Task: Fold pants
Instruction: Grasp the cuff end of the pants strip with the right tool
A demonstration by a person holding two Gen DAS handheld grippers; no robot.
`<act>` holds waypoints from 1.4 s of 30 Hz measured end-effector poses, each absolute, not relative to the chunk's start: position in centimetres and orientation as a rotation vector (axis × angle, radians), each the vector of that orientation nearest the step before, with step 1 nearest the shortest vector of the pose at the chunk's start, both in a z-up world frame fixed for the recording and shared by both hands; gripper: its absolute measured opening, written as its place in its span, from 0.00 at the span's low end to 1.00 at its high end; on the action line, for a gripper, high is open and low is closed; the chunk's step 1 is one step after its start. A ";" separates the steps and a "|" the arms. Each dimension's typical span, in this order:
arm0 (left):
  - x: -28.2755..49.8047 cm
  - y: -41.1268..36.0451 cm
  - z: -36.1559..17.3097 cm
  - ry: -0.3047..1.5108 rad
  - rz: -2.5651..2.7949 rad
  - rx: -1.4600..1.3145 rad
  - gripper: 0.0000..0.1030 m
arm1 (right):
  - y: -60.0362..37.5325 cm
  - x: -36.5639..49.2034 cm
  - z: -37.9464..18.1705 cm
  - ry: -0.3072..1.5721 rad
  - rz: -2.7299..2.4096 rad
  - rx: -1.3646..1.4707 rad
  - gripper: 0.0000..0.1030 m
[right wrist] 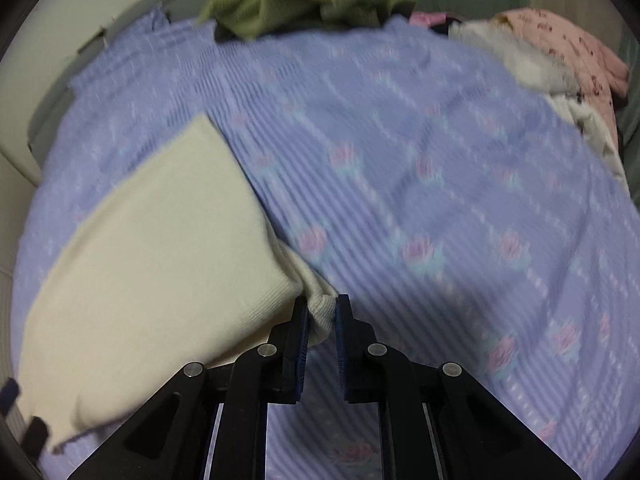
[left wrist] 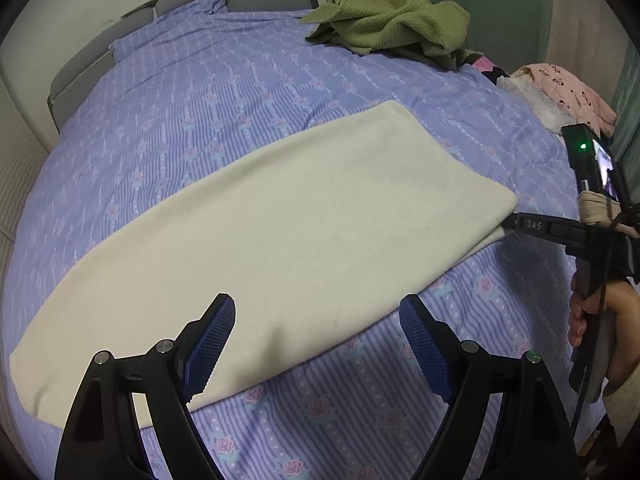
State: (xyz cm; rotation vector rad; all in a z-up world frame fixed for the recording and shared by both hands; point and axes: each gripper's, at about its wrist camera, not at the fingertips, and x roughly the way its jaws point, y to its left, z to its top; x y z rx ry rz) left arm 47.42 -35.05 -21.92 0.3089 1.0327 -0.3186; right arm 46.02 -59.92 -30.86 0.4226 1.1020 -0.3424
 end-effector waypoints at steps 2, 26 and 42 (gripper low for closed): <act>47.1 -35.0 -22.0 1.030 -0.313 0.314 0.82 | -60.2 46.0 -31.0 1.110 -0.352 0.434 0.17; 48.1 -36.5 -21.8 1.001 -0.334 0.322 0.82 | -59.3 45.0 -33.6 0.948 -0.147 0.965 0.72; 48.0 -37.7 -21.5 0.994 -0.380 0.323 0.82 | -60.8 44.8 -34.9 0.916 -0.089 1.072 0.57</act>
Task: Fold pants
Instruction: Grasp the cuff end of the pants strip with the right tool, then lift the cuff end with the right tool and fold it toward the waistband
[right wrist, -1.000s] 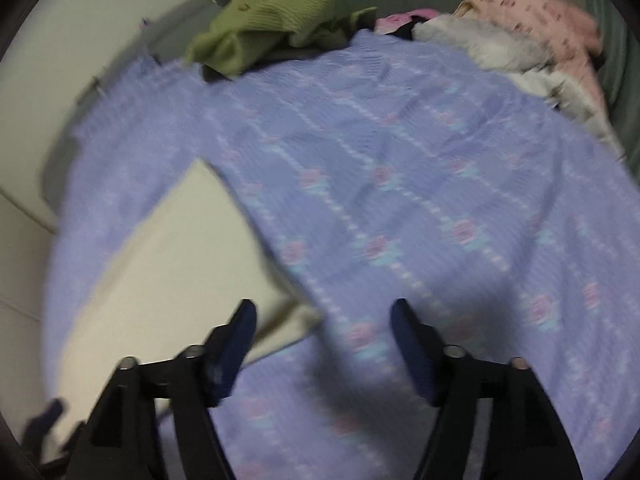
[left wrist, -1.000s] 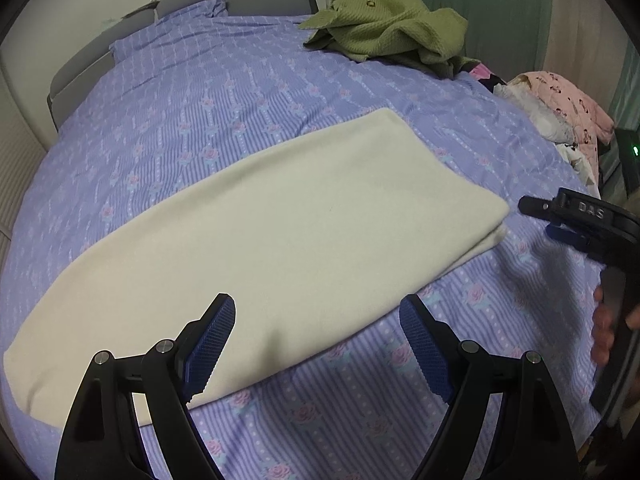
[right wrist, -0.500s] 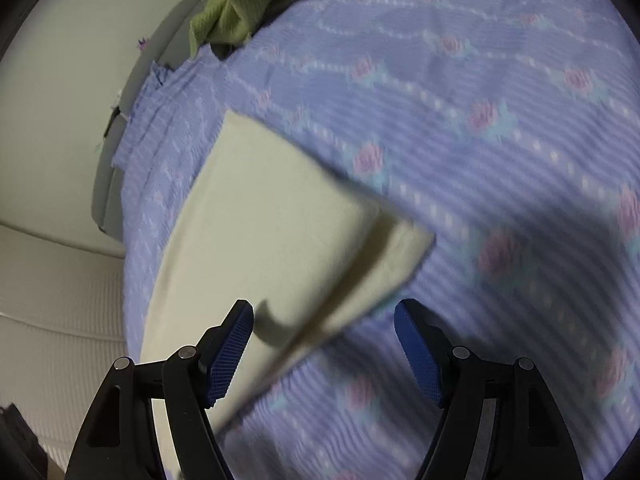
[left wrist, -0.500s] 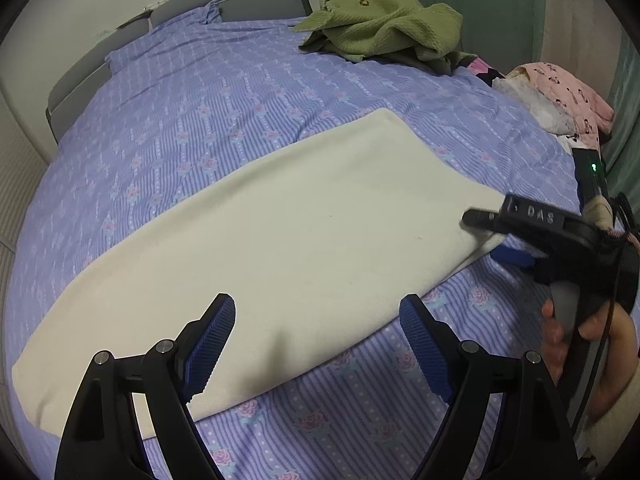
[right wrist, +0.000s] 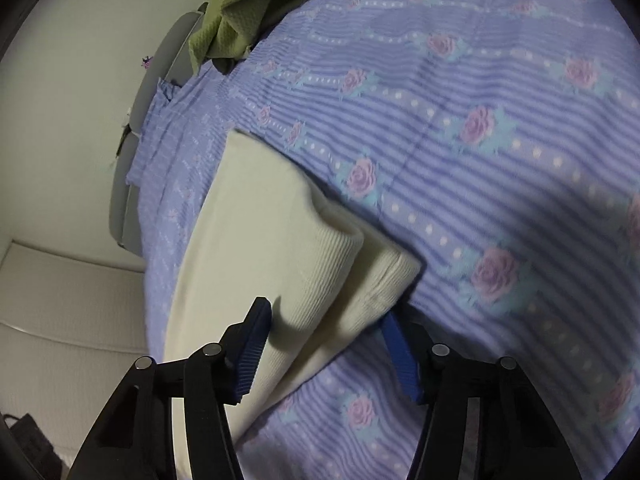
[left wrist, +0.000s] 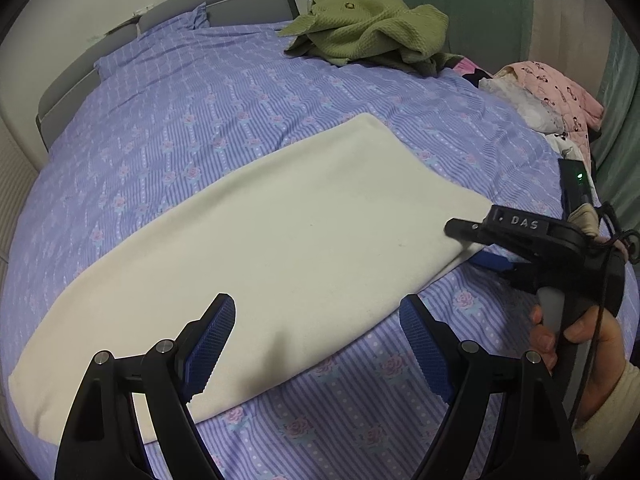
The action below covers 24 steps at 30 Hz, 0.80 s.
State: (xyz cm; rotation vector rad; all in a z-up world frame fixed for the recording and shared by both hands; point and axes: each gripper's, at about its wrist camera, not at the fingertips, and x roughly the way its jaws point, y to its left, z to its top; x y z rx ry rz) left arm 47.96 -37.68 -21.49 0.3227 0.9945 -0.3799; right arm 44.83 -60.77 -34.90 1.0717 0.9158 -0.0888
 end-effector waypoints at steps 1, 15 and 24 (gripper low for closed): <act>48.0 -37.7 -21.5 0.994 -0.380 0.324 0.82 | -60.7 45.0 -35.2 0.918 -0.096 1.078 0.57; 48.4 -37.7 -21.1 0.990 -0.363 0.305 0.82 | -59.9 48.7 -31.0 0.904 -0.108 0.841 0.50; 47.7 -36.3 -19.9 0.987 -0.315 0.323 0.82 | -59.6 48.0 -29.8 0.919 -0.133 0.837 0.20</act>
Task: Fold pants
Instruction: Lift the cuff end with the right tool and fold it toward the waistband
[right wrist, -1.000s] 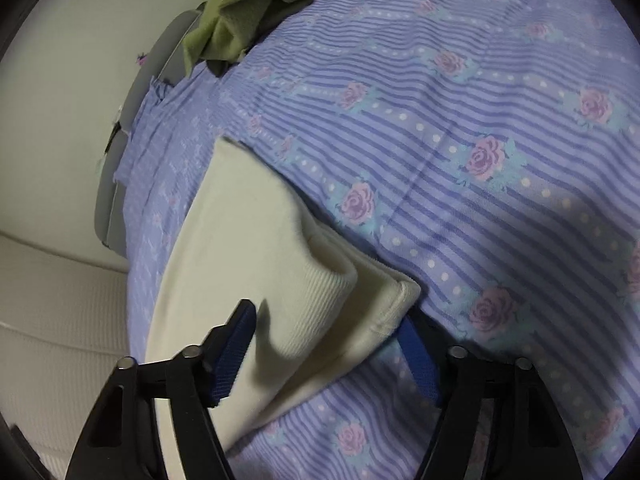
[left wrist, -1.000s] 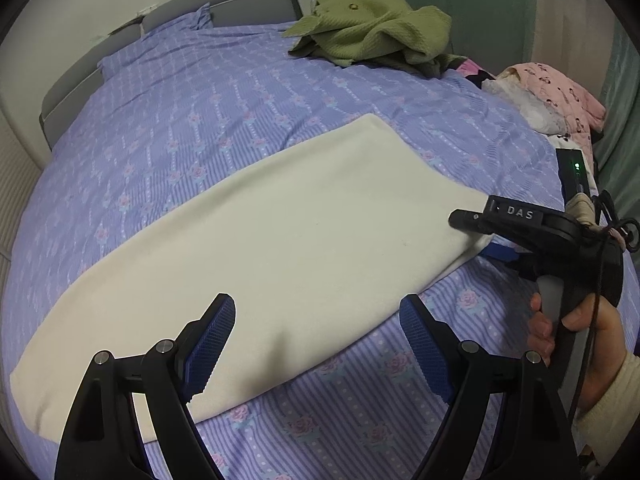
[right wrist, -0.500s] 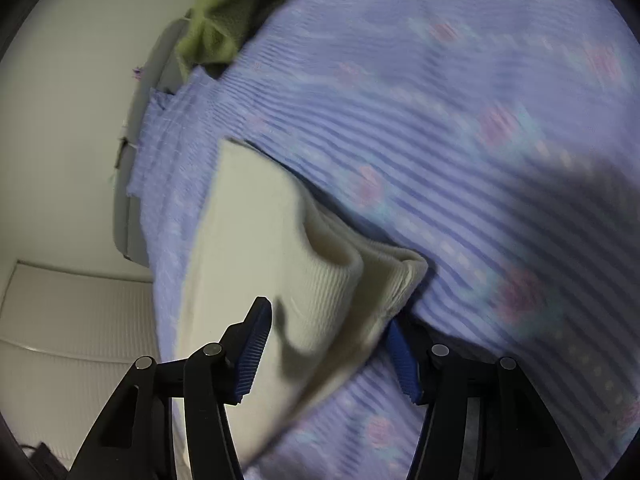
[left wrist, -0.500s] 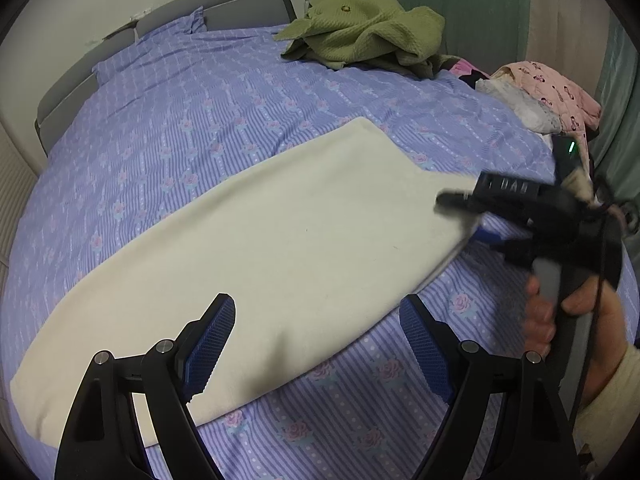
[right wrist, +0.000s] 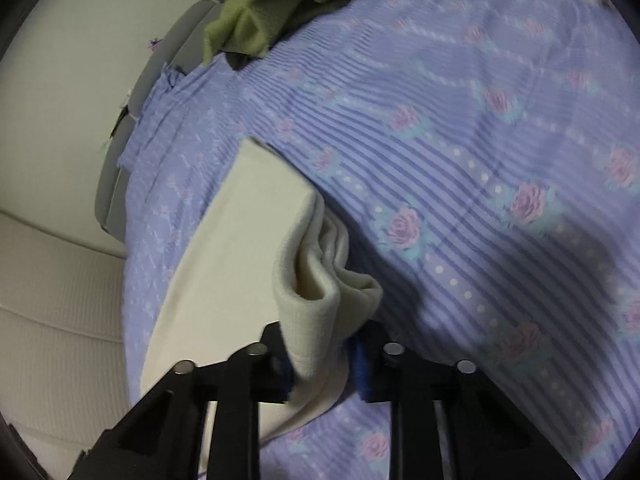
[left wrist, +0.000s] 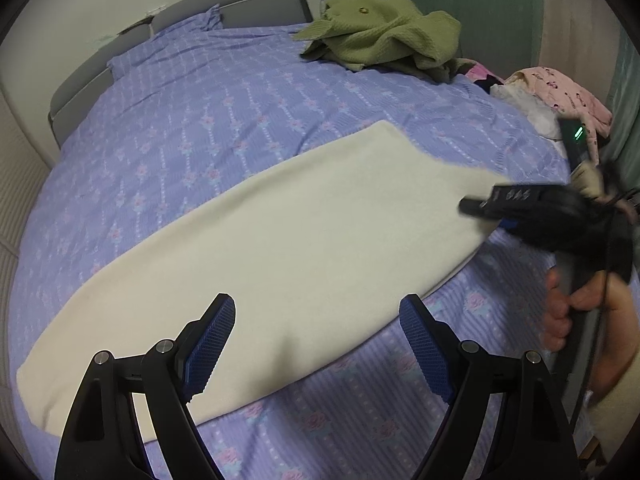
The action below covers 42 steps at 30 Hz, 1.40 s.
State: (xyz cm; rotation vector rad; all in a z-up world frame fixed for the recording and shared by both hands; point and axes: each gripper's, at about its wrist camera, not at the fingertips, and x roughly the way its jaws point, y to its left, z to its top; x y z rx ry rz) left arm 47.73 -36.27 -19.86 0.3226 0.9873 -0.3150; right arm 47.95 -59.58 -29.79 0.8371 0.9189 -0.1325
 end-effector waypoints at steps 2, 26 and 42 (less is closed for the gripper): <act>47.4 -35.3 -19.2 0.987 -0.291 0.320 0.82 | -58.1 48.5 -26.7 0.896 -0.121 0.731 0.18; 37.5 -2.4 -15.4 1.092 0.065 0.018 0.82 | -18.9 52.8 -12.3 0.882 0.418 -0.095 0.18; 36.2 8.8 -18.9 1.151 0.169 0.028 0.82 | 0.3 48.9 -27.2 1.264 0.626 -0.437 0.35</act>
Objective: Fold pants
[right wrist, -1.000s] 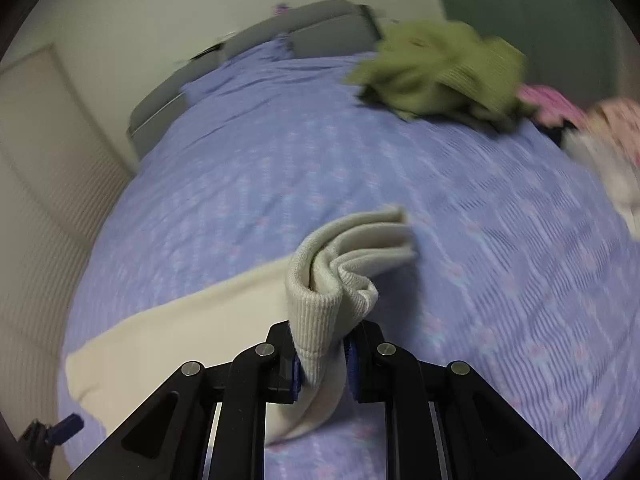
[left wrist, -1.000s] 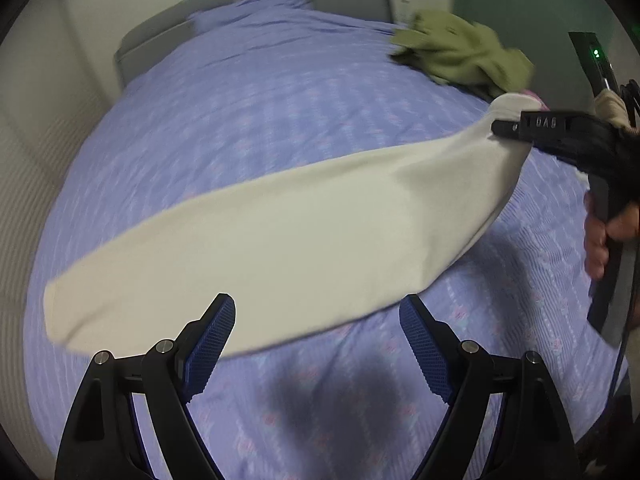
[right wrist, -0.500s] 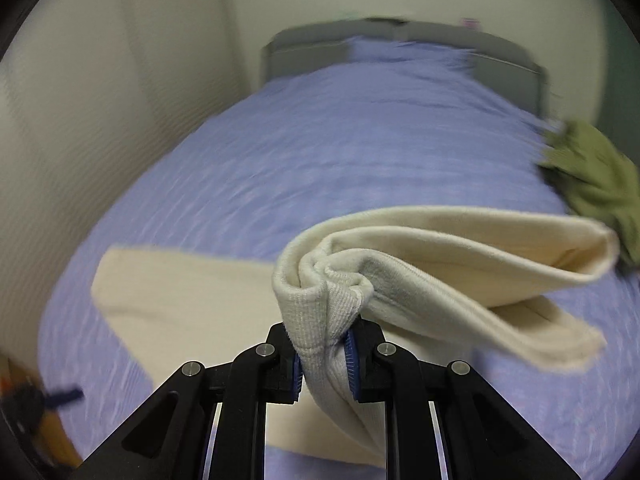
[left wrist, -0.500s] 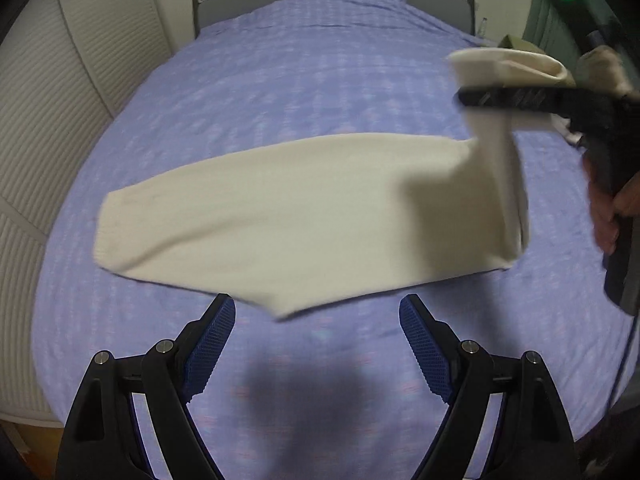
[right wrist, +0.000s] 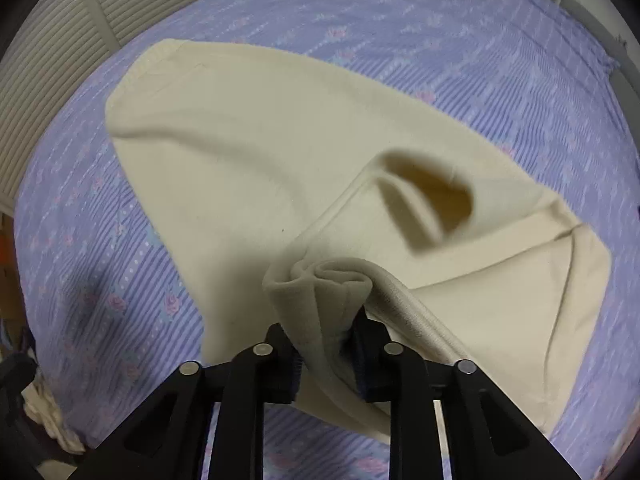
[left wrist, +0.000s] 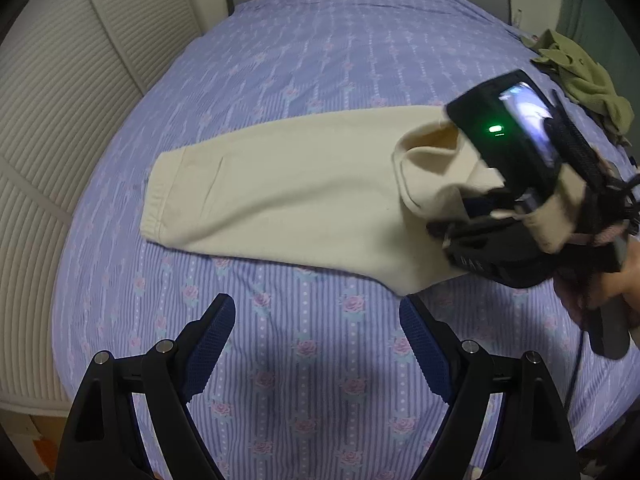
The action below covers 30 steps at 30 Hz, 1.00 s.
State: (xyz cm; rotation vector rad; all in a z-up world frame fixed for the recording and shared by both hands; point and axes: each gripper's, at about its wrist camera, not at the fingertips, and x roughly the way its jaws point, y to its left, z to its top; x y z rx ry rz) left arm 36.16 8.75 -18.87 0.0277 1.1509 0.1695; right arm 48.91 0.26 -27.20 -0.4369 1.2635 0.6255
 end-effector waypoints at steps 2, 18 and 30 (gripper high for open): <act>36.4 9.0 -18.8 1.145 0.183 0.023 0.82 | -0.2 48.4 -26.7 1.295 0.708 -0.343 0.46; 47.2 5.3 -18.2 0.997 -0.143 -0.097 0.82 | -20.1 52.3 -20.1 1.103 0.270 0.170 0.59; 56.7 1.5 -24.6 1.195 -0.220 -0.149 0.54 | -21.8 52.8 -27.1 1.234 0.211 0.351 0.50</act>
